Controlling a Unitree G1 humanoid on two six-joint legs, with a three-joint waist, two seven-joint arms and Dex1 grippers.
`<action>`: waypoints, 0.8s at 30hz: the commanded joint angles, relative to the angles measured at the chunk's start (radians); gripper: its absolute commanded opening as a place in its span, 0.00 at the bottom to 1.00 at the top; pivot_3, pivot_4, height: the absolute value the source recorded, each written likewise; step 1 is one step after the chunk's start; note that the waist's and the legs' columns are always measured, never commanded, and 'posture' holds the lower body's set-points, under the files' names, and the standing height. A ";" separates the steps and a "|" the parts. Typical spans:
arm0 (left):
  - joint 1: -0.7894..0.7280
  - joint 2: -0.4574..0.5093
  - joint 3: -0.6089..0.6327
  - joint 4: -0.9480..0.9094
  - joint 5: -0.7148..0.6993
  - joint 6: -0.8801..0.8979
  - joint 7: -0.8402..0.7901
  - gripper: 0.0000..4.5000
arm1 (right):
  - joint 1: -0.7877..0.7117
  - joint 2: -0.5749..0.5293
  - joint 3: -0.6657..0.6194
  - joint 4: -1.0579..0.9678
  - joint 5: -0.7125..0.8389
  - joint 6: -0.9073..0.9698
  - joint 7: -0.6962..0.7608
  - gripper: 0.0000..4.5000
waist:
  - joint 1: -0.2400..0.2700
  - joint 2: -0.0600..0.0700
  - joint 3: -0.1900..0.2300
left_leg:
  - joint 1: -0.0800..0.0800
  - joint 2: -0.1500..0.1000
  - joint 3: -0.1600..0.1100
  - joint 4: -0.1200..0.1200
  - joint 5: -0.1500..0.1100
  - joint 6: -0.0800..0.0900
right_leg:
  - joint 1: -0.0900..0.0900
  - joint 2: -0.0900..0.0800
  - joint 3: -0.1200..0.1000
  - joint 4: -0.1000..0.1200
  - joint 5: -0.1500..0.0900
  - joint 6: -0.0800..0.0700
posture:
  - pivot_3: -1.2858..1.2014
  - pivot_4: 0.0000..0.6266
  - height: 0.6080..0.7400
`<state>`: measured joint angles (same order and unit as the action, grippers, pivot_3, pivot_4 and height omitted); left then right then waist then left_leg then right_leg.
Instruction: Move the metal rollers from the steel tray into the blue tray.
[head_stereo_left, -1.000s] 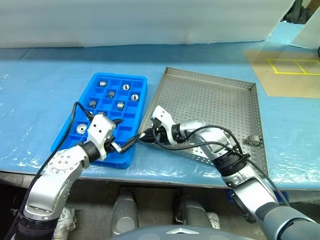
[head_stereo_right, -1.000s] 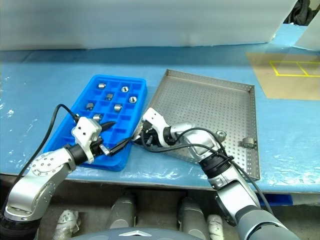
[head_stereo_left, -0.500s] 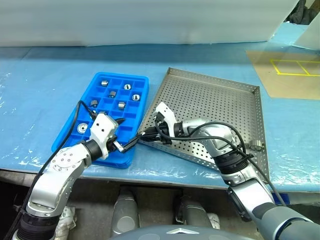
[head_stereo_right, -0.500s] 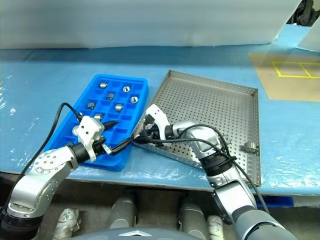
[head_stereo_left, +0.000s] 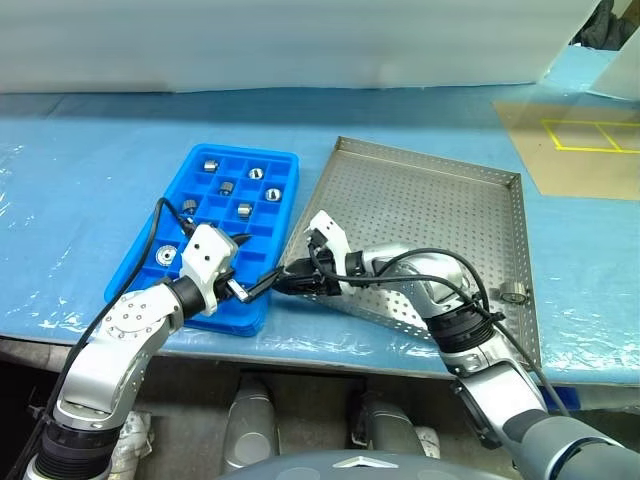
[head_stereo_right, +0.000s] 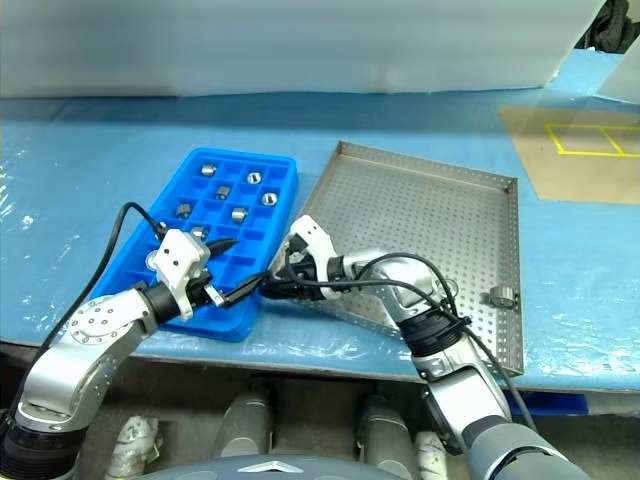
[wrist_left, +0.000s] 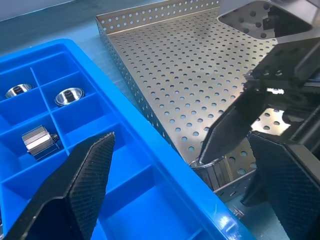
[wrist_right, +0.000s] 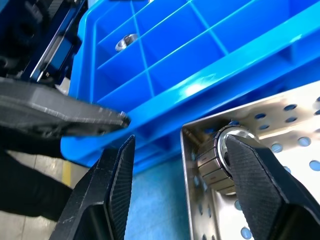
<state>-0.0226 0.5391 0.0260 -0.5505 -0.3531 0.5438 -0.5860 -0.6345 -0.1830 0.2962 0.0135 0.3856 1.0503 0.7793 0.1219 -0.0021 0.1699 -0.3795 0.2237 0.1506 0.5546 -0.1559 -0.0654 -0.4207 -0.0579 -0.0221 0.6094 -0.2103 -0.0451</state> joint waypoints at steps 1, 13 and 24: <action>-0.015 0.003 -0.007 -0.024 -0.001 -0.006 0.001 1.00 | -0.025 0.019 -0.030 0.018 0.006 -0.009 -0.036 0.65 | 0.000 0.000 0.000 | 0.000 0.000 0.000 0.000 0.000 0.000 | 0.000 0.000 0.000 0.000 0.000 0.000 | 0.59 0.24 1.00; -0.032 0.002 -0.021 -0.028 -0.004 0.003 0.008 1.00 | -0.020 -0.042 0.097 0.052 -0.136 -0.183 -0.048 0.65 | 0.000 0.000 0.000 | 0.000 0.000 0.000 0.000 0.000 0.000 | 0.000 0.000 0.000 0.000 0.000 0.000 | 0.58 0.24 1.00; -0.019 -0.006 0.023 -0.041 -0.018 0.002 0.035 1.00 | -0.016 -0.014 0.058 0.062 -0.135 -0.240 -0.053 0.16 | 0.000 0.000 0.000 | 0.000 0.000 0.000 0.000 0.000 0.000 | 0.000 0.000 0.000 0.000 0.000 0.000 | 0.59 0.24 1.00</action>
<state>-0.0408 0.5357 0.0113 -0.5538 -0.3567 0.5539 -0.5619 -0.6484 -0.2030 0.3743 0.0903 0.2447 0.8410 0.7220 0.1220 -0.0021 0.1699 -0.3799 0.2235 0.1506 0.5547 -0.1559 -0.0655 -0.4209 -0.0580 -0.0220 0.6096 -0.2102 -0.0451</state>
